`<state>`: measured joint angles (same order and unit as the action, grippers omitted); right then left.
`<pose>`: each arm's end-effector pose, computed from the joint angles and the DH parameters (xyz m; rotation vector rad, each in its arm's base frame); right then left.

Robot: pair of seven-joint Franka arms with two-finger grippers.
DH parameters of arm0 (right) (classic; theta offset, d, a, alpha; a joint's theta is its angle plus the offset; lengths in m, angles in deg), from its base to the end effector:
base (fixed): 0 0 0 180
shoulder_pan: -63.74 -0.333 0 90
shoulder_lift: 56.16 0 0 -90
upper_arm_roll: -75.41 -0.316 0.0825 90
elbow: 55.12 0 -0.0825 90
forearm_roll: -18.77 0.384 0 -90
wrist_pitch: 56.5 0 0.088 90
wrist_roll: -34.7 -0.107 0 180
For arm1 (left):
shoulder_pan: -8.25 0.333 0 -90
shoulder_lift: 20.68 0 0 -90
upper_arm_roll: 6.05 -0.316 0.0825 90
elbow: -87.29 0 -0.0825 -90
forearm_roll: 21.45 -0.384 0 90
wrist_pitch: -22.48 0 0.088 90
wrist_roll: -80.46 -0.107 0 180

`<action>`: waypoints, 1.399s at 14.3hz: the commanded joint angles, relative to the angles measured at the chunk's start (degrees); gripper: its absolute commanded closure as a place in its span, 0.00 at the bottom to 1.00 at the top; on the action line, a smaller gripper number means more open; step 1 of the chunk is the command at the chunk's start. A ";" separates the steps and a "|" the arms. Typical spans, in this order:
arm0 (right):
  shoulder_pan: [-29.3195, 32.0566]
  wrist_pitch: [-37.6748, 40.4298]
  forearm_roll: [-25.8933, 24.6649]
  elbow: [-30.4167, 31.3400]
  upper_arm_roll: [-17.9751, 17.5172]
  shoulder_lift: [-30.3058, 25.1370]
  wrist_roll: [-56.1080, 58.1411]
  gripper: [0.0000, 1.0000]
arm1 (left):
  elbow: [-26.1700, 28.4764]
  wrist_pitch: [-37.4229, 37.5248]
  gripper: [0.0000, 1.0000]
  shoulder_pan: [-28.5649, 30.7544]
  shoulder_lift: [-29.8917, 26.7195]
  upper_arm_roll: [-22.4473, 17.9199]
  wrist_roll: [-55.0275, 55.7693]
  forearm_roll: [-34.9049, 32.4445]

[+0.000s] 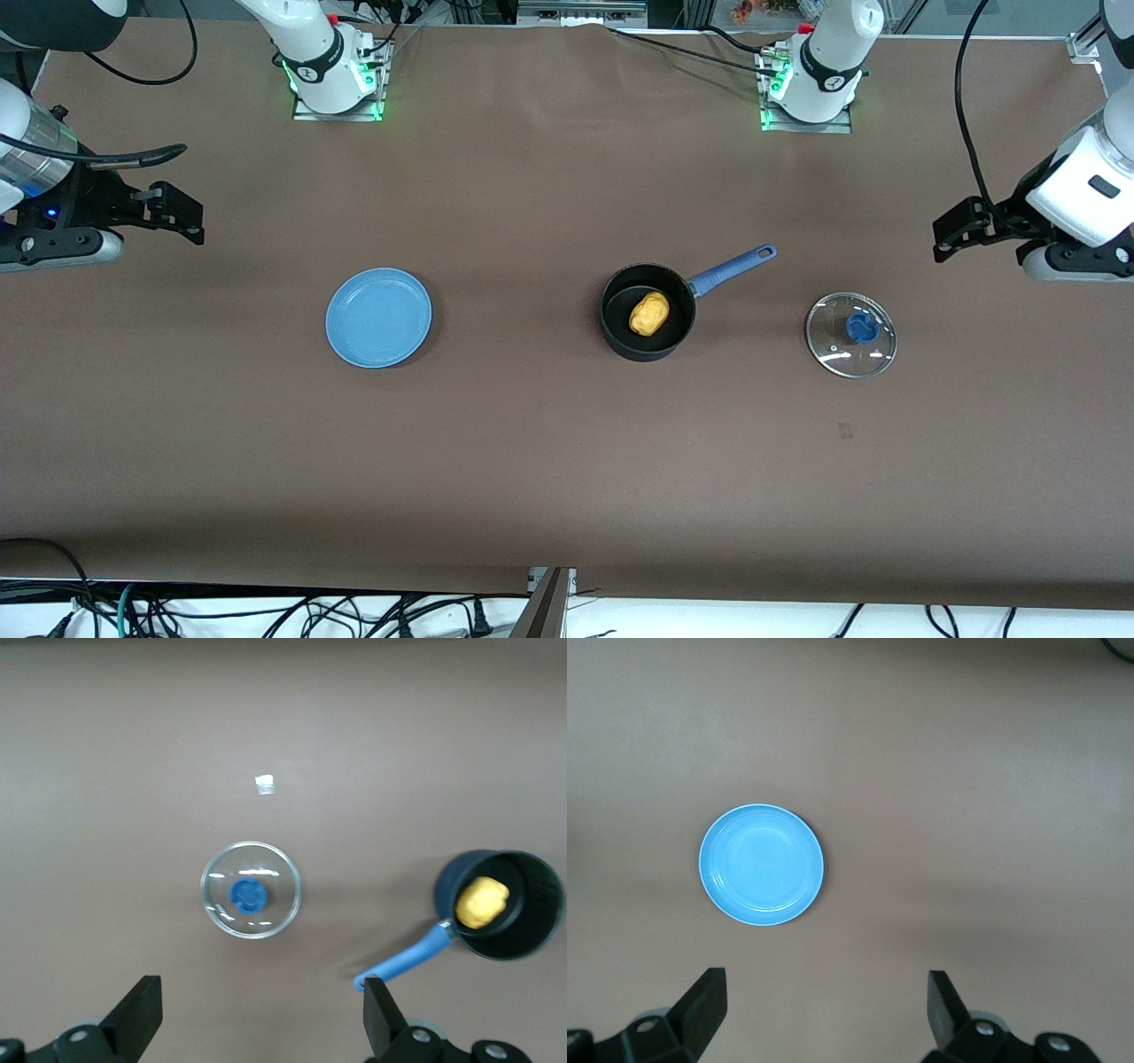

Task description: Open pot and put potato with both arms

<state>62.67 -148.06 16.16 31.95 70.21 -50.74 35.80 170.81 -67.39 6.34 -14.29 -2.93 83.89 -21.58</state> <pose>0.5826 0.0567 0.5974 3.0973 0.2014 -0.0220 0.5868 -0.0495 0.6140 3.1376 -0.0433 -0.0013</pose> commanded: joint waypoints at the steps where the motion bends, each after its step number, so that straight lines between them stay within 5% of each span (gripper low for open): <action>1: 0.45 0.68 -0.73 -1.12 -0.42 0.38 1.01 0.00 | 6.89 -1.87 0.00 -2.31 -4.71 -5.30 -5.35 3.91; 3: 0.45 0.68 -0.73 -1.12 -0.42 0.38 1.01 0.00 | 11.64 -6.61 0.00 -2.49 -6.83 -5.40 -6.34 3.91; 10: 0.54 0.77 -0.73 -1.12 -0.33 0.38 1.01 0.00 | 14.12 -7.07 0.00 -3.81 -8.68 -5.49 -4.67 2.95; 20: 0.54 0.77 -0.64 -1.12 -0.34 0.38 1.01 0.00 | 11.23 -6.37 0.00 -2.05 -7.80 -3.38 -4.41 2.86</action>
<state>62.73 -148.05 16.15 31.95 70.21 -50.74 35.80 182.65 -73.95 3.53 -21.29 -6.86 79.24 -18.81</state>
